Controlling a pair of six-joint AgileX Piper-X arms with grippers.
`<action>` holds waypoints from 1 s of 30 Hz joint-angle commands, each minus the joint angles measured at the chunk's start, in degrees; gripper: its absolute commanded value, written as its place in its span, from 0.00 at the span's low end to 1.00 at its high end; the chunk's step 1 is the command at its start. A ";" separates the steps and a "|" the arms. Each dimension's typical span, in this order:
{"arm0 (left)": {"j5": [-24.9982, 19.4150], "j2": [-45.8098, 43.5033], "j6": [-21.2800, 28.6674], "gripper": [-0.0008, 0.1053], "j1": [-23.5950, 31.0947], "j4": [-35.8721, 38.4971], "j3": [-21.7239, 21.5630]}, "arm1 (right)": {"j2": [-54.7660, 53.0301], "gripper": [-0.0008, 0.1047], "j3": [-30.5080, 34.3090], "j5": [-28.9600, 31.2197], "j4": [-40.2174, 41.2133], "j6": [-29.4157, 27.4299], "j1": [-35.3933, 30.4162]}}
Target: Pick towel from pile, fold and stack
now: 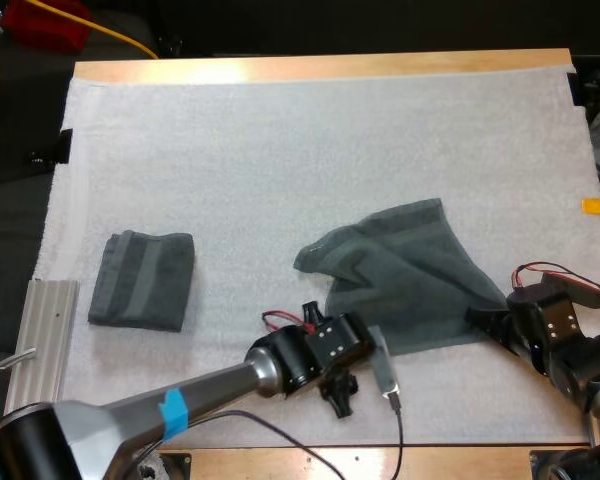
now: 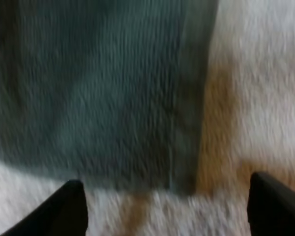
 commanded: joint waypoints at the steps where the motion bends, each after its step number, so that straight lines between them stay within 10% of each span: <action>1: -0.24 1.13 1.04 0.63 -0.29 -0.80 -1.28 | -0.23 0.03 0.19 -0.10 0.55 -0.60 -0.22; 19: -1.35 9.18 1.80 0.62 0.05 2.11 -3.85 | -0.23 0.03 0.19 -0.57 0.60 -0.60 -0.22; 30: -2.61 9.19 1.80 0.21 0.05 2.27 -3.85 | -0.23 0.03 0.19 -0.57 0.60 -0.60 -0.22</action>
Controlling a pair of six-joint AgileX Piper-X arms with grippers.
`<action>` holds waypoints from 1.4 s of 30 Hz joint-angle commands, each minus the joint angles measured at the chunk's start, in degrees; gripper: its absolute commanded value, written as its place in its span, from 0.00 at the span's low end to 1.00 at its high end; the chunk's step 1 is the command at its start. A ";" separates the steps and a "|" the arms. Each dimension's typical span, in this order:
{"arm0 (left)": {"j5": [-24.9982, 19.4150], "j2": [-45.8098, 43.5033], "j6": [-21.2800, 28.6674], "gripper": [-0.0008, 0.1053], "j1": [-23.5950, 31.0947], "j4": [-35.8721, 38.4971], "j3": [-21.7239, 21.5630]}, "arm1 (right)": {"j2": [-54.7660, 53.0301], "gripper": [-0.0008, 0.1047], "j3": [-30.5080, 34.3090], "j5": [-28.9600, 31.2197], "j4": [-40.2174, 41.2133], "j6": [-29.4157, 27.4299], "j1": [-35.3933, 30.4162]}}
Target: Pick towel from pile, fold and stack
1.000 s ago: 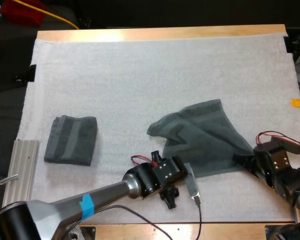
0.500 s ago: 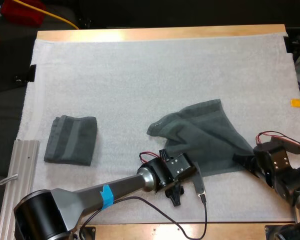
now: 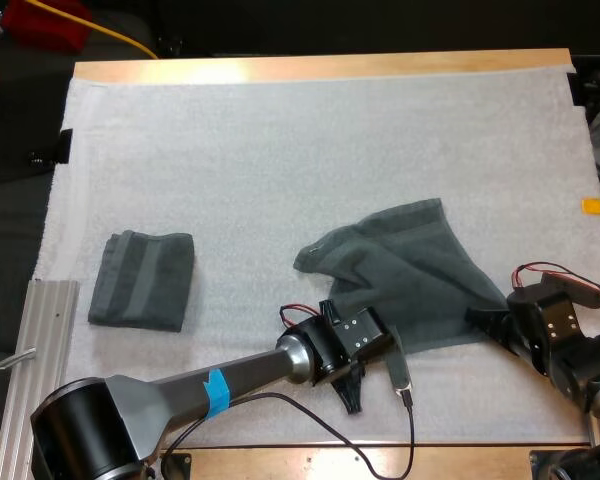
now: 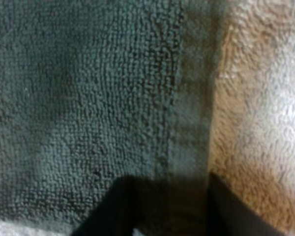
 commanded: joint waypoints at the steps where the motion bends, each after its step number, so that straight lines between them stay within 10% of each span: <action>1: -2.55 1.12 0.53 0.18 0.05 0.59 0.30 | -0.23 0.03 0.19 -0.16 0.60 -0.60 -0.22; 18: -4.77 0.85 0.53 0.01 0.05 6.42 -4.96 | -0.23 0.03 0.19 -1.35 0.60 -0.60 -0.22; 27: -8.52 -3.33 0.41 0.01 0.97 10.30 -5.11 | -0.23 0.03 -0.84 -15.10 -0.65 -2.89 -0.22; 42: -12.20 -18.92 6.36 0.01 7.94 19.26 -5.99 | -0.23 0.03 -16.29 -15.19 14.29 -9.48 -0.12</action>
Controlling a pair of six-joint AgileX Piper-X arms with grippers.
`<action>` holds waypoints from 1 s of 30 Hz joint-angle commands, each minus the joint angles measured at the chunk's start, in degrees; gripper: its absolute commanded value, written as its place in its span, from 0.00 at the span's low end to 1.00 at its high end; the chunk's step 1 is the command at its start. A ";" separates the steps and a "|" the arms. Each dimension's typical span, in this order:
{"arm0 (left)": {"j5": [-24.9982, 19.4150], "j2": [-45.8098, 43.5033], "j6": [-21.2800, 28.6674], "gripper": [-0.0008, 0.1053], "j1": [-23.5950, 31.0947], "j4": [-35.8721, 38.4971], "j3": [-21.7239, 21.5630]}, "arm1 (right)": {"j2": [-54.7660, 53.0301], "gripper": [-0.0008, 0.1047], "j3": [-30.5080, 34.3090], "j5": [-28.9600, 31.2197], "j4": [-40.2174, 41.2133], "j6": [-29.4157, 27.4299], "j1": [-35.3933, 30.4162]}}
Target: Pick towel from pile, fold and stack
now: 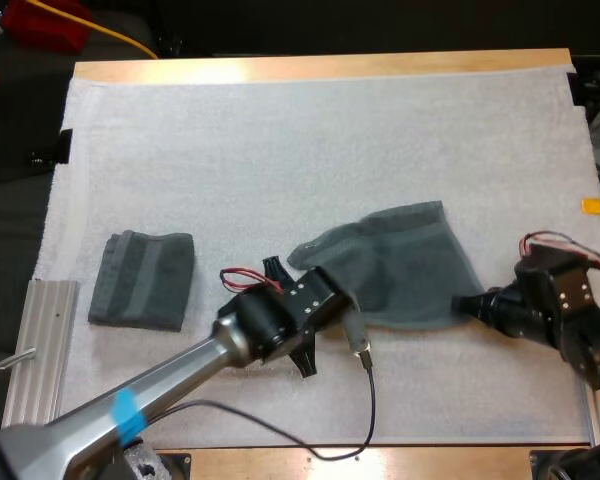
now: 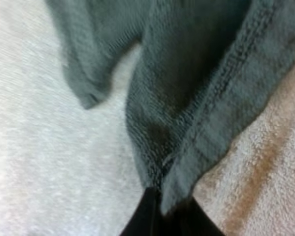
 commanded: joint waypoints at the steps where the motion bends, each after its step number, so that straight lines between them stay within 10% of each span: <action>1: 0.26 -1.52 0.38 0.01 -0.07 1.17 -1.24 | -0.23 0.03 -2.19 -0.62 2.25 -1.42 -0.12; 16: 3.37 -5.30 -2.58 0.01 -0.17 13.59 -15.69 | -0.28 0.03 -16.18 4.72 14.79 -0.65 11.40; 30: 4.83 -12.59 -6.40 0.01 -1.21 22.45 -17.45 | -0.50 0.03 -26.23 12.03 25.33 2.76 22.71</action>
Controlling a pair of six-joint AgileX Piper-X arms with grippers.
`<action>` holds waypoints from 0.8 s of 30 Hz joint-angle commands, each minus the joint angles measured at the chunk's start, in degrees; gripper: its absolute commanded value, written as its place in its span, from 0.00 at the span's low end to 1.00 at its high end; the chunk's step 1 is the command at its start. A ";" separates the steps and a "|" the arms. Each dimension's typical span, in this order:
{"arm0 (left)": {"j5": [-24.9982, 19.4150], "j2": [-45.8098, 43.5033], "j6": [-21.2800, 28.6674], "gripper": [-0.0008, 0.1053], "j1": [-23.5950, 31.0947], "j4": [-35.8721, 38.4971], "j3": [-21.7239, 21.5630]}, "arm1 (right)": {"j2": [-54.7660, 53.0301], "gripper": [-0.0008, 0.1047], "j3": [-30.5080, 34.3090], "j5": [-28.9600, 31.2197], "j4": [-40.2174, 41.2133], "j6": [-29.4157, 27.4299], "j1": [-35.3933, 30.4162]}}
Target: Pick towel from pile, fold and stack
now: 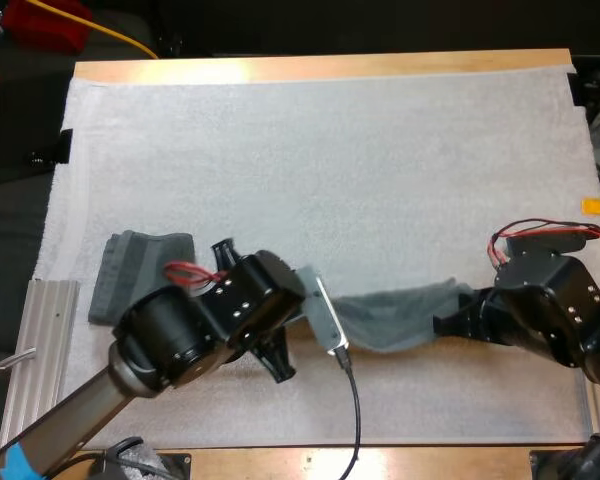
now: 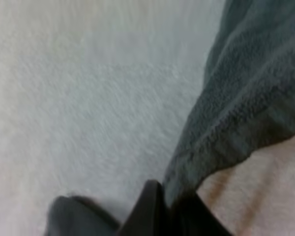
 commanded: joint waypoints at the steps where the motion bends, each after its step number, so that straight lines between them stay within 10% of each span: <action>1: 0.21 -0.43 -1.17 0.01 -1.33 1.50 -0.43 | -0.27 0.03 -1.00 0.78 1.99 0.74 1.10; 24: -6.08 -1.13 -14.65 0.01 -16.84 12.09 -5.30 | -0.27 0.03 -6.79 9.37 13.90 20.78 27.84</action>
